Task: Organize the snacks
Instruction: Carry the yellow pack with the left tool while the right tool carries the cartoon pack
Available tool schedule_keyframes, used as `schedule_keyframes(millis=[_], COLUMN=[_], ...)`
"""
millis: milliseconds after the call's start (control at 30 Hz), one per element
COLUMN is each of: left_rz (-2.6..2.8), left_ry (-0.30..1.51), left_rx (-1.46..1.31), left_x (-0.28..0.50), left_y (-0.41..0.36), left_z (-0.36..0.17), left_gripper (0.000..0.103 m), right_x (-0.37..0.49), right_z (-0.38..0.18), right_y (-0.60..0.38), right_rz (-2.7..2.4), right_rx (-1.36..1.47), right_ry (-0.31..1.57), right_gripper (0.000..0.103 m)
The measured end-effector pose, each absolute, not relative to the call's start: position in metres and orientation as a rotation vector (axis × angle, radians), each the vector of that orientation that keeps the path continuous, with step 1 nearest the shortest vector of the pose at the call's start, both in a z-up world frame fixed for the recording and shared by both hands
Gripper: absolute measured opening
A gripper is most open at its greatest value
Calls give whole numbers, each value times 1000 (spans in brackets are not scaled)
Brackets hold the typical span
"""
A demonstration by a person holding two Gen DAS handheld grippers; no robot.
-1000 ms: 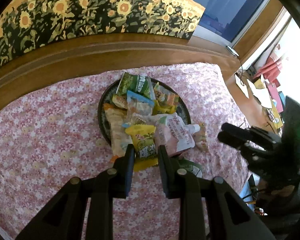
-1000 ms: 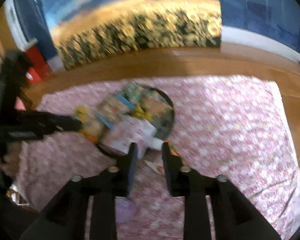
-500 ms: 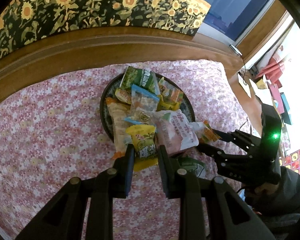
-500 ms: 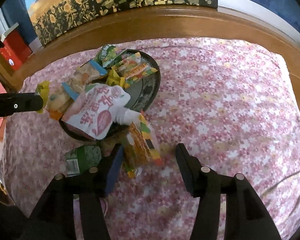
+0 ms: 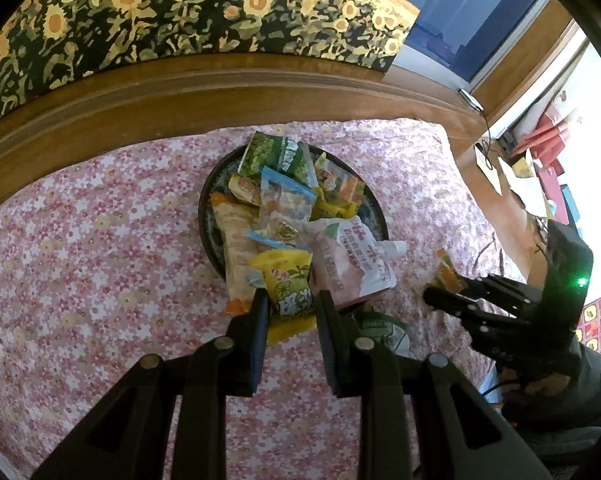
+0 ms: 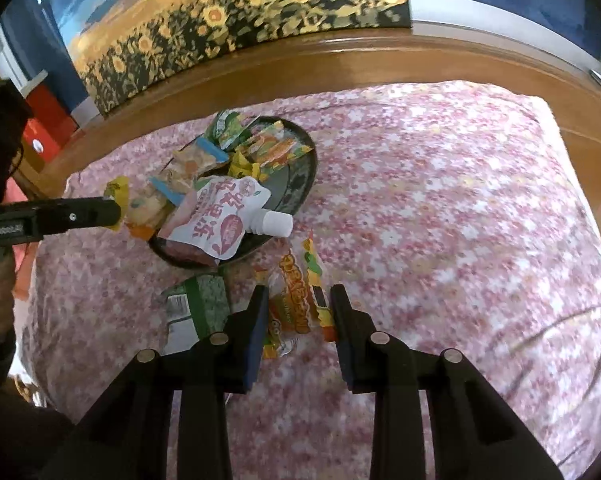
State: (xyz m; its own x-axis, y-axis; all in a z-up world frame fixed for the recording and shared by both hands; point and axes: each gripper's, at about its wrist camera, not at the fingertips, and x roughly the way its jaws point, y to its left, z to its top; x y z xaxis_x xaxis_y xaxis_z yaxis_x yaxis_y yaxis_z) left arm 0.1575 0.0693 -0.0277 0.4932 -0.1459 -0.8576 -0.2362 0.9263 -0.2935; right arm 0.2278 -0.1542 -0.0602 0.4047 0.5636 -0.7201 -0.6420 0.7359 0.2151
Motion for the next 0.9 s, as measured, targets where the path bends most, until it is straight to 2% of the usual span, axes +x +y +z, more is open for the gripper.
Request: schedule_keyframes(millis=[233, 533, 900], left_rz=[48, 49, 44], left_ry=[1060, 1048, 1056], left_rx=[-379, -369, -368], left_x=[166, 182, 203], left_y=[70, 80, 87], left_z=[-25, -20, -26], left_gripper=[24, 24, 24], right_x=[234, 251, 266], right_z=[-30, 3, 0], right_y=[-159, -118, -74], right_rz=[760, 851, 919], right_rx=[-55, -99, -143], right_ry=[805, 744, 767], right_gripper=[32, 32, 32])
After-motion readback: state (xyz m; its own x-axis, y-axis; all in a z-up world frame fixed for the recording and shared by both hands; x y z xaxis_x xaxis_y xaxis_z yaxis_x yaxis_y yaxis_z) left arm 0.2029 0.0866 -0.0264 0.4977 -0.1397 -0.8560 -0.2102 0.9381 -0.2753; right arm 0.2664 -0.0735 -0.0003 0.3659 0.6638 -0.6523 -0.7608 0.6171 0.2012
